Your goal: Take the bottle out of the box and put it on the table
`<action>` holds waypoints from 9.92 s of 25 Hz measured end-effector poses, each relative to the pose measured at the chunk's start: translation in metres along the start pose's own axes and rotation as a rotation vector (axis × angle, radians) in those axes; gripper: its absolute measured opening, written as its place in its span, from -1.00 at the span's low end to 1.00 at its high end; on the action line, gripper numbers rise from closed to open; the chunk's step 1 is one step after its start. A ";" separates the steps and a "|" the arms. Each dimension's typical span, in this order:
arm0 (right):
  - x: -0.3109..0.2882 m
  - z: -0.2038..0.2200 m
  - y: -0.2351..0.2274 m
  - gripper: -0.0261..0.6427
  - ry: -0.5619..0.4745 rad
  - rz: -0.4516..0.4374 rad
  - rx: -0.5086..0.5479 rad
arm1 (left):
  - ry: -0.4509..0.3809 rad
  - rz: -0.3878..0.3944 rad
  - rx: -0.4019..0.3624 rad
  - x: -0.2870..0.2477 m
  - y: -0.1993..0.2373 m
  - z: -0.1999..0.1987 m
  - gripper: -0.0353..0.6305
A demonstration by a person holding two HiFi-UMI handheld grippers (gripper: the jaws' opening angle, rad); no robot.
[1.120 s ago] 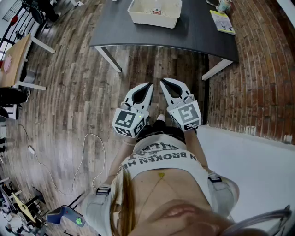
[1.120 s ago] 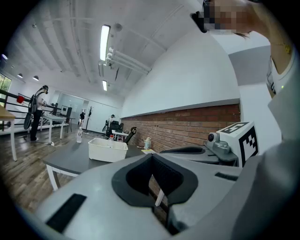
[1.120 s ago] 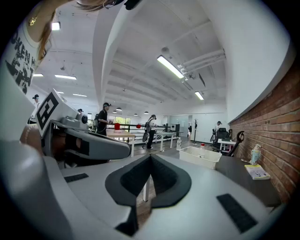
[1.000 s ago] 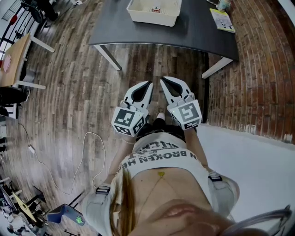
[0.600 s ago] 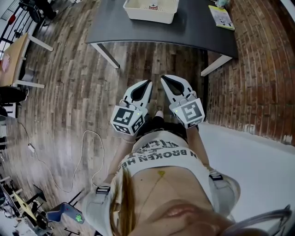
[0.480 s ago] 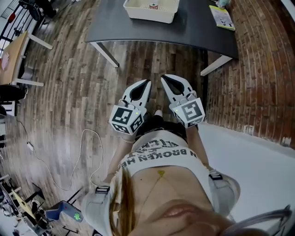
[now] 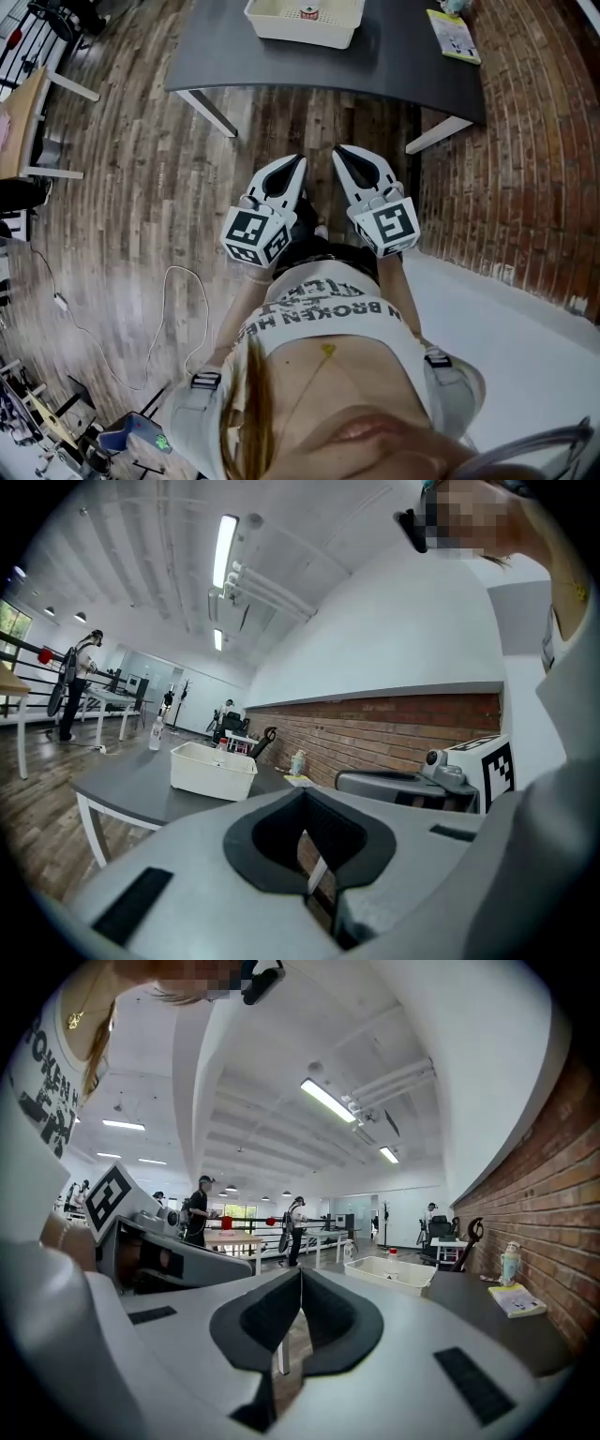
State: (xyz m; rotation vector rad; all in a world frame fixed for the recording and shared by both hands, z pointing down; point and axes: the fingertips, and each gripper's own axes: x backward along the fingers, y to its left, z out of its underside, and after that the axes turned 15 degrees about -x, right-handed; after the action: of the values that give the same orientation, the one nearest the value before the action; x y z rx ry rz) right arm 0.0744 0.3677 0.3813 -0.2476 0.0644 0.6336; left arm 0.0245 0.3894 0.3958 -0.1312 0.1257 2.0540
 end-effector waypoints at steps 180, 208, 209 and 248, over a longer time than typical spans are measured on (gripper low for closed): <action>-0.467 -0.041 -0.390 -0.44 0.134 0.356 -0.148 | 0.195 0.316 0.026 -0.409 0.384 0.003 -0.88; -0.484 -0.034 -0.402 -0.45 0.114 0.362 -0.141 | 0.210 0.317 0.033 -0.405 0.384 0.008 -0.88; -0.484 -0.034 -0.402 -0.45 0.115 0.363 -0.138 | 0.208 0.317 0.033 -0.405 0.384 0.008 -0.88; -0.443 -0.149 -0.348 -0.48 0.053 0.219 -0.065 | 0.169 0.272 0.024 -0.374 0.384 0.003 -0.88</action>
State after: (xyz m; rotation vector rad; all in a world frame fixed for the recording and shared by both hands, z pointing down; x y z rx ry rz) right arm -0.0729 -0.1962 0.3692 -0.3224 0.1230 0.8479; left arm -0.1408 -0.1154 0.4669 -0.2868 0.2858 2.3099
